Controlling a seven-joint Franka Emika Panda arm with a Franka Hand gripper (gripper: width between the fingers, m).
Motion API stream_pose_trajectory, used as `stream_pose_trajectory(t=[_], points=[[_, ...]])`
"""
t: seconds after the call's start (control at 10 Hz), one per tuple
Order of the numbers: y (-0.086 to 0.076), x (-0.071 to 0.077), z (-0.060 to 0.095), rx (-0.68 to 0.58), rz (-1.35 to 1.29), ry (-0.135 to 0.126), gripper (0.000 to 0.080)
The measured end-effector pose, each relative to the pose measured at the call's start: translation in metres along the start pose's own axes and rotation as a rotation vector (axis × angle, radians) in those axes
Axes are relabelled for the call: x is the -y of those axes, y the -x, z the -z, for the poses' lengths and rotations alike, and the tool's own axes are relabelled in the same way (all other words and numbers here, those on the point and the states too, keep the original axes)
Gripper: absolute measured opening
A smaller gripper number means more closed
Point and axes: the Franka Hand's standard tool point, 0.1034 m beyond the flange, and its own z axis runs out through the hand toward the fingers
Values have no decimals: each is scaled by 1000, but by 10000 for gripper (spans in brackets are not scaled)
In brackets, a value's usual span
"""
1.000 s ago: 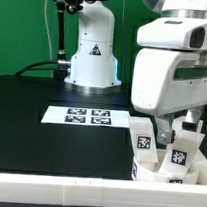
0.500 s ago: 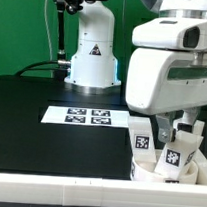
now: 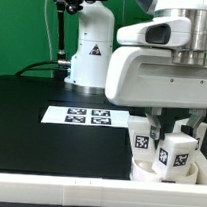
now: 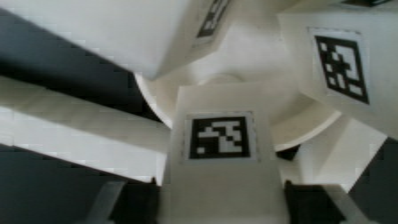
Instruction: Assemble stool
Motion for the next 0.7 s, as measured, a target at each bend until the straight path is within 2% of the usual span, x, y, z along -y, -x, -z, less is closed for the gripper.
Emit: stream_pose_trajectory(t=[0.2,0.7], points=[[-2,-4,0,-27,-283,-12,338],[-4,-7,0,-51,-758,-10,338]])
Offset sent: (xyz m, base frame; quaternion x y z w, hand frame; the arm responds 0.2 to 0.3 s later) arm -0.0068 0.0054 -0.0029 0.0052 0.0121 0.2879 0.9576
